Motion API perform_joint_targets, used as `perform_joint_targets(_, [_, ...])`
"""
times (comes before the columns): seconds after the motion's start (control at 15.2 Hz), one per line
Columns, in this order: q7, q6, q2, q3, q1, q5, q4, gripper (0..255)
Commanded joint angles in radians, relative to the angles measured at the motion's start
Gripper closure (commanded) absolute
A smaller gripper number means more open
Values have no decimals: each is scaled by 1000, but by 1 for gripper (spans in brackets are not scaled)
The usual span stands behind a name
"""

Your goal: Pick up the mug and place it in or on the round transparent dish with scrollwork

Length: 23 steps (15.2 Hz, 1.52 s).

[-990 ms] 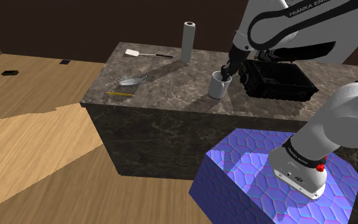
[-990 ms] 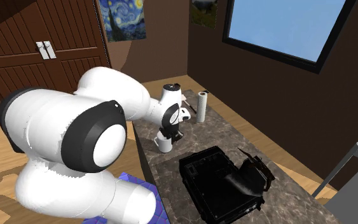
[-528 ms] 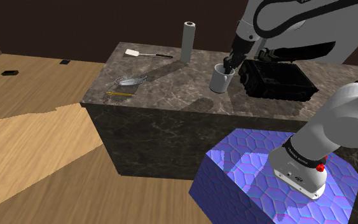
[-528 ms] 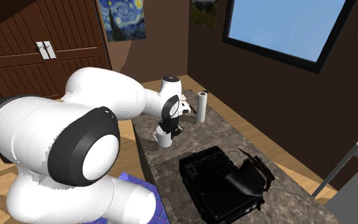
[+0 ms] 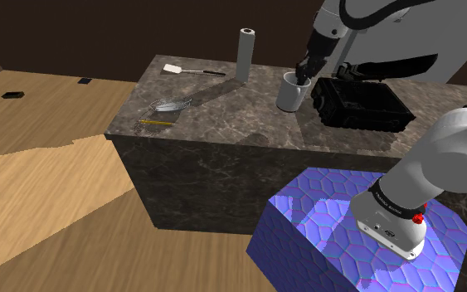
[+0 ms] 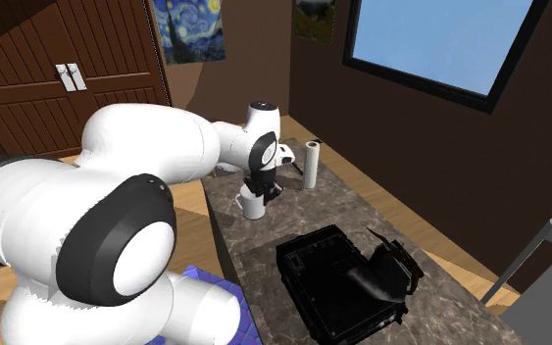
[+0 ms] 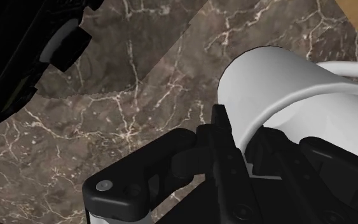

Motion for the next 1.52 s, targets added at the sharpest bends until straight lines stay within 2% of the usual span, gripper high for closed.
perform_joint_targets(0.0, [3,-32,-8,2,0,-1,25,255])
perform_joint_targets(0.26, [7,-91,-24,4,-1,-2,67,255])
perform_joint_targets(0.86, [155,-66,244,111,73,43,318,255])
perform_joint_targets(1.45, [297,-110,532,187,129,25,657,255])
